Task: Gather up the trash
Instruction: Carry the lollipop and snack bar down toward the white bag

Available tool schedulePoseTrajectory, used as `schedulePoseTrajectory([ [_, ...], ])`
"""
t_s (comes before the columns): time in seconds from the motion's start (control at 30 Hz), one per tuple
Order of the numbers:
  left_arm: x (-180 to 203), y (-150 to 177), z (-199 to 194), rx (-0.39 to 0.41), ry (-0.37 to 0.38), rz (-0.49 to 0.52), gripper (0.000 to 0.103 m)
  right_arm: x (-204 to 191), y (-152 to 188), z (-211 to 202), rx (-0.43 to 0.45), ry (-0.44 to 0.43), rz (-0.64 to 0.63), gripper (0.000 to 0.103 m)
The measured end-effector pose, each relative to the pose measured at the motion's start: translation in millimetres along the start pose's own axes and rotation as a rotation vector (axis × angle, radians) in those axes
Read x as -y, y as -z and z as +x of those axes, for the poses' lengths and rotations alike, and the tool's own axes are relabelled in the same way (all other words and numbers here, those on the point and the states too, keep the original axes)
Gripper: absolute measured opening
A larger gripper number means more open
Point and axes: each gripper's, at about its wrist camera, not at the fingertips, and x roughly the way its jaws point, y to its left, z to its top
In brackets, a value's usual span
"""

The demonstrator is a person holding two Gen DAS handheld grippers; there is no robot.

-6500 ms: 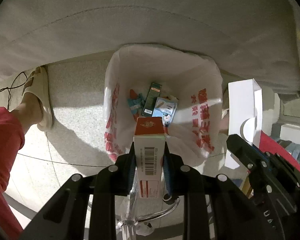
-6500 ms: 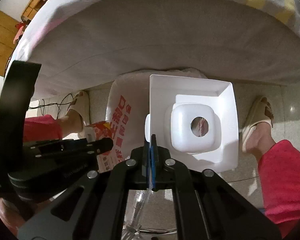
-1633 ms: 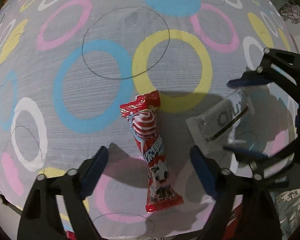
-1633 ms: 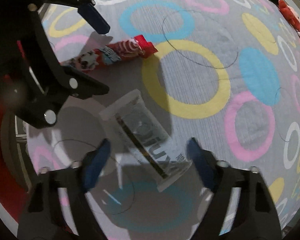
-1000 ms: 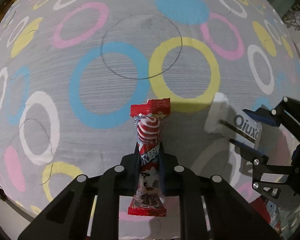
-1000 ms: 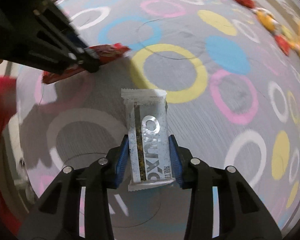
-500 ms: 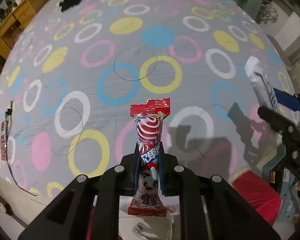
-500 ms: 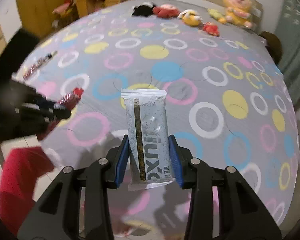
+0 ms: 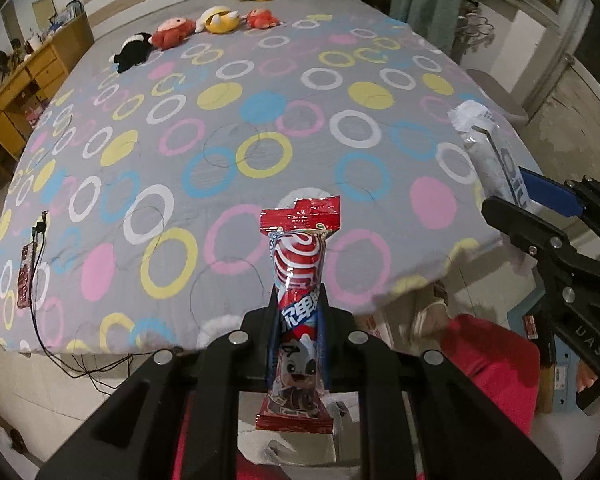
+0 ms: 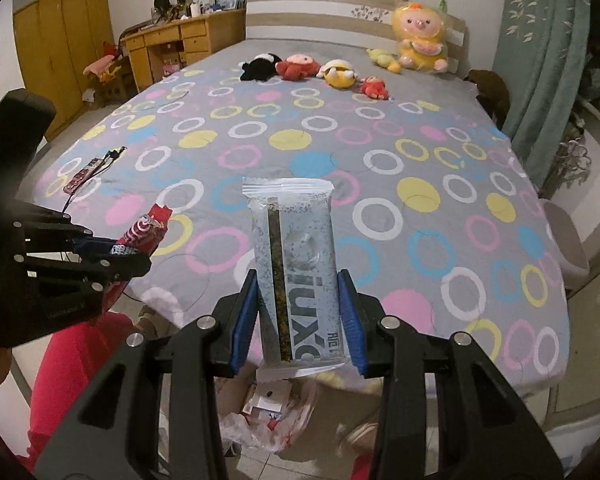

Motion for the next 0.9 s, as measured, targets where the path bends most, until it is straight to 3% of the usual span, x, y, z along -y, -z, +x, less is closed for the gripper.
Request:
schedulePoseTrajectory([
  [0.47,7.8,82.7,-34.4,-0.007,0.002,-0.043,0.016,-44.2,53.8,-68.9,0.06,0.025,-0.011,0.039],
  [0.9,17.6,138.1,-6.5,-0.047,-0.017,-0.082,0.016,-53.6,100.9,-51.9,0.012,-0.018,0.033,0.039],
])
